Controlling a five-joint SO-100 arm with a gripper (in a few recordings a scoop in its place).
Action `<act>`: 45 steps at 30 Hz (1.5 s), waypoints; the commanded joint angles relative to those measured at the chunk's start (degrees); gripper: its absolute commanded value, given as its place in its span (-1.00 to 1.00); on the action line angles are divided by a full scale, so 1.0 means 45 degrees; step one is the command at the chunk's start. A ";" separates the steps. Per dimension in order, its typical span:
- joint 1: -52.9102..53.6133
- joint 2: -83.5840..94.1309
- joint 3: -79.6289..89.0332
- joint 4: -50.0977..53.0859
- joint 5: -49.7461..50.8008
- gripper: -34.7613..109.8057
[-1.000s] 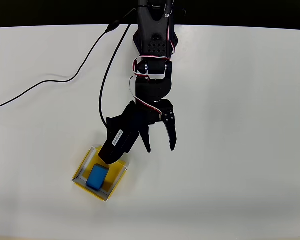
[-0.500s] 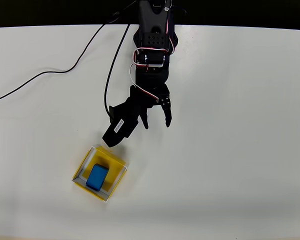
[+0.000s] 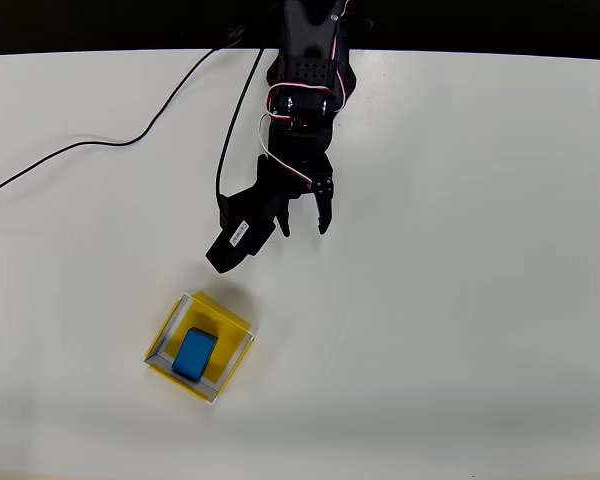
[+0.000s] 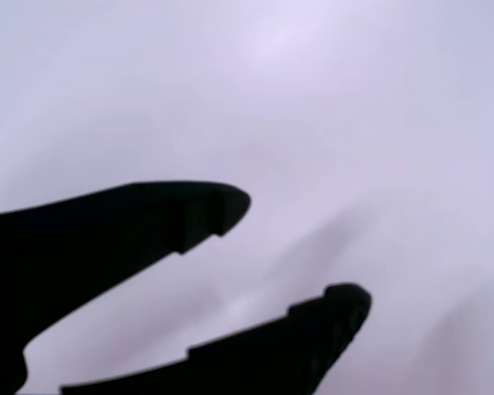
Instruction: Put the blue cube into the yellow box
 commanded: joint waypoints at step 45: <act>0.0527 0.0859 0.0352 0.5664 0.3066 -0.52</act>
